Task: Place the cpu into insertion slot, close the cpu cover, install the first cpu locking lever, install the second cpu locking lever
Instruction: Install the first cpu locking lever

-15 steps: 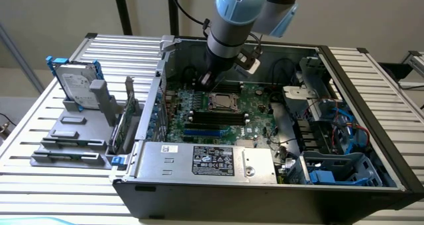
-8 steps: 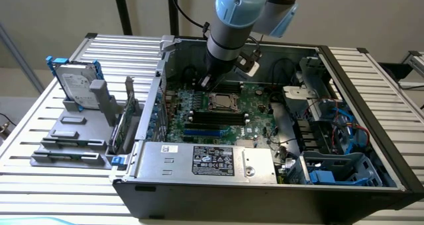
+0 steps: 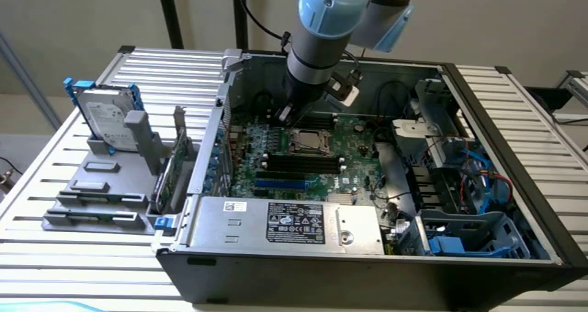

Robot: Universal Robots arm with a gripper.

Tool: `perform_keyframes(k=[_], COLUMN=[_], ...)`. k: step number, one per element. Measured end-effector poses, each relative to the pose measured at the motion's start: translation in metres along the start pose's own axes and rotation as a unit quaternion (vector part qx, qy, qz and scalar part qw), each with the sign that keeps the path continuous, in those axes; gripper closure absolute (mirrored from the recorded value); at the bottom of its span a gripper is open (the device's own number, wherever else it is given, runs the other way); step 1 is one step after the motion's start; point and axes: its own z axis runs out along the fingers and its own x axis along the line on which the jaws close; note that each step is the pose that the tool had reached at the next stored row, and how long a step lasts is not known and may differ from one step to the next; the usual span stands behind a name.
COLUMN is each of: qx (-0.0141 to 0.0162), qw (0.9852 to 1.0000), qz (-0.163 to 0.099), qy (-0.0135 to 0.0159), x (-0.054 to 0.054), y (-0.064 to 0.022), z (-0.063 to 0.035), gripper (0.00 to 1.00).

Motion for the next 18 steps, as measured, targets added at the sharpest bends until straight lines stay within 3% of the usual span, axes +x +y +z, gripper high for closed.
perform_keyframes(k=[10, 18], qx=[-0.0037, -0.0103], qw=[1.0, 0.9998], qz=[0.005, 0.008], qy=[-0.0025, -0.0118], x=[0.0005, 0.0049], y=[0.0032, 0.0095], z=[0.0032, 0.0051], gripper=[0.89, 0.89])
